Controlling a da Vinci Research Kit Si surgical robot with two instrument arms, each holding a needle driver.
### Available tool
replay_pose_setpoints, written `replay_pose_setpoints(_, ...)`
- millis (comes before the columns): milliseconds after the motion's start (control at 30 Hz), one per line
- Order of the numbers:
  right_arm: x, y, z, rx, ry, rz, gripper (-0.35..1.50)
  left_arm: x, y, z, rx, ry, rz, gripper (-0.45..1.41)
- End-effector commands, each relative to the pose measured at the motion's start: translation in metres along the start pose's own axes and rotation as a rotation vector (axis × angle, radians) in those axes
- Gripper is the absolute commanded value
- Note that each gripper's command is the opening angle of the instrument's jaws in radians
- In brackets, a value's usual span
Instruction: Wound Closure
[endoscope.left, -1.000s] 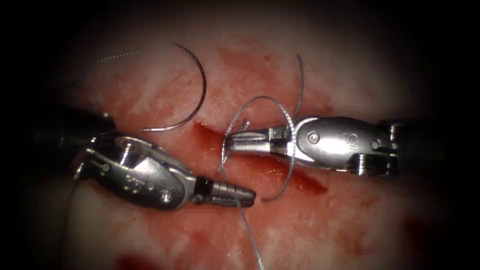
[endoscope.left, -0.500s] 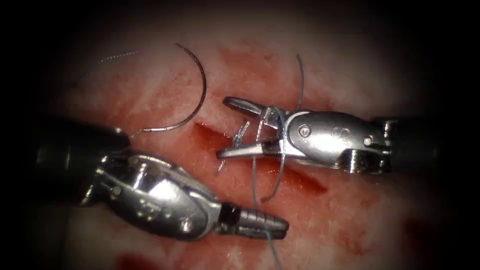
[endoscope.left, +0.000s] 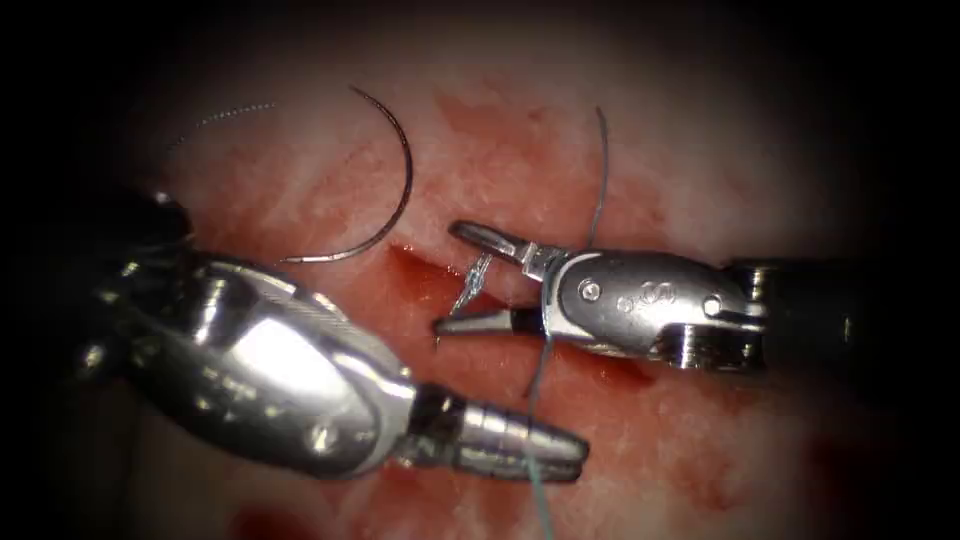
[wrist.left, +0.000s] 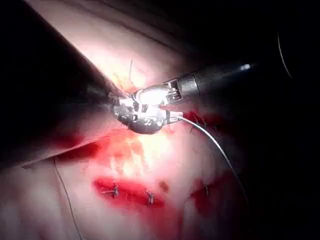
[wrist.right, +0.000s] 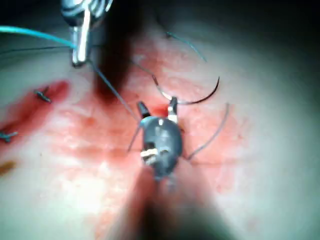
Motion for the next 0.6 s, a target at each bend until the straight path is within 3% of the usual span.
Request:
replay_pose_setpoints(33, -0.0002, -0.0007, 0.0006, 0.009, 0.000, -0.001, 1.01, -0.0006, 0.0000, -0.0002, 0.003, -0.005, 0.004, -0.35)
replay_pose_setpoints(200, -0.0004, -0.0014, 0.0005, 0.031, -0.001, -0.013, 0.96, -0.0021, -0.0019, -0.0030, 0.000, -0.002, -0.004, -0.35)
replay_pose_setpoints(400, -0.0006, -0.0030, 0.0003, 0.089, 0.008, -0.022, 0.81, -0.0061, -0.0051, -0.0039, -0.006, 0.009, -0.001, -0.35)
replay_pose_setpoints(600, -0.0007, -0.0036, 0.0001, 0.122, 0.013, -0.032, 0.76, -0.0092, -0.0060, -0.0042, -0.020, 0.027, 0.011, -0.35)
